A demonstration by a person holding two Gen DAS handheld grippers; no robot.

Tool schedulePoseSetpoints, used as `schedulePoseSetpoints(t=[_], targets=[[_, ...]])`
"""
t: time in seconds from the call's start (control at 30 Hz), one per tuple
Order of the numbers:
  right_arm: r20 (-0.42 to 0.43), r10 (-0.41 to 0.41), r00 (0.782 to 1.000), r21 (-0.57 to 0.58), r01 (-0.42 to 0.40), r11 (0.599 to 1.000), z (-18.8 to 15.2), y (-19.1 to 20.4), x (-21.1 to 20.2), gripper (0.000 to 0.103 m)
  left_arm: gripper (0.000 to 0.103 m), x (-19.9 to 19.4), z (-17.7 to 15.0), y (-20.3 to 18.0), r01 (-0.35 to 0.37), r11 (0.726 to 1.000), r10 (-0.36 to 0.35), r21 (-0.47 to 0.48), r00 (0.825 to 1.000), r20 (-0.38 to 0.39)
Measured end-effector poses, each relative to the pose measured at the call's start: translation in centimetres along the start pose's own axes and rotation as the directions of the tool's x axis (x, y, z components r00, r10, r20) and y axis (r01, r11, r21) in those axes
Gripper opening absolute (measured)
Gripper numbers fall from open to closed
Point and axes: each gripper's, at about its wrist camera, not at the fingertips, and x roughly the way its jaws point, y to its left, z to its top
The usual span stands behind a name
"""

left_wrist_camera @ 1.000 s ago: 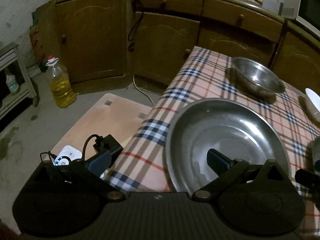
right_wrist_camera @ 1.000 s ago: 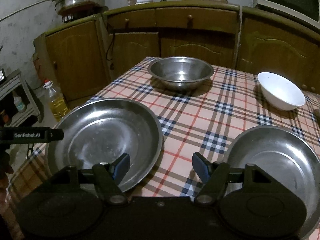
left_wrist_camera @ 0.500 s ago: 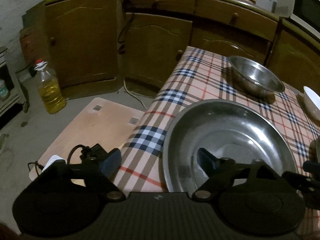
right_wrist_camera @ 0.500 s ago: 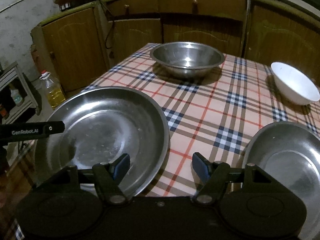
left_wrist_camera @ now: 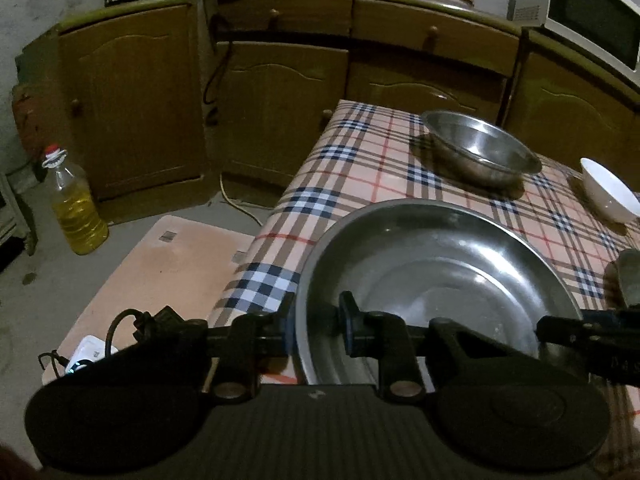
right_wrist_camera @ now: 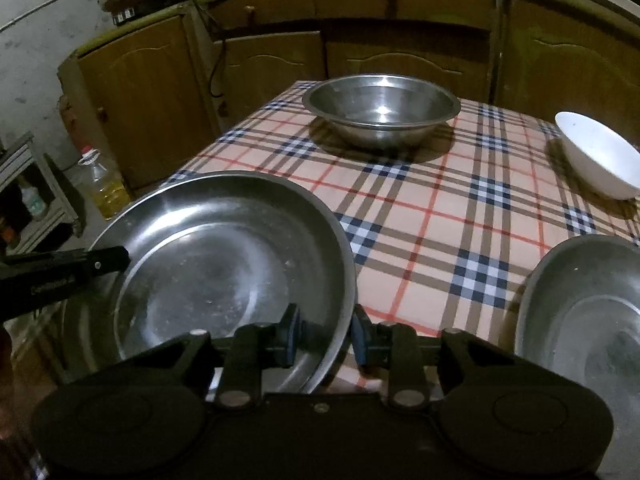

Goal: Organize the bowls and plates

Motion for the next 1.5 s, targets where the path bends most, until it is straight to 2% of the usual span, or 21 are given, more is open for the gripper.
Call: schedulePoseSetpoints(t=[0.1,0.4,0.8,1.2,1.5], targets=[[0.0,-0.002,1.0,0.018,0.002,1.0,-0.3,-0.4,-0.3,0.033,0.02,-0.3,0.0,0.1,0.025,0.999,-0.025,-0.02,1.0,0.0],[0.04,0.004,0.999,-0.007,-0.004,1.0,-0.4,-0.2,-2.8,0.033,0.02,-2.6,-0.1,-0.3,0.017,1.0,-0.017,-0.023,1.0,0.023],[0.117,-0.004,0.993,-0.047,0.009,0.999,-0.8,-0.6,-8.9,0.033,0.02,-7.0,-0.1,-2.1,0.039,0.999,-0.038,-0.016,0.998,0.053],[0.135,-0.04,0.99,-0.024,0.044,0.999,-2.7,-3.2,-14.7,0.033,0.021,-9.9,-0.1,-6.2,0.079,0.996,-0.082,0.048,0.995,0.053],[0.143,-0.113,0.983,0.04,0.108,0.993,-4.0,-6.6,-18.7,0.033,0.021,-11.0,0.2,-10.7,0.137,0.985,-0.141,0.106,0.989,0.037]])
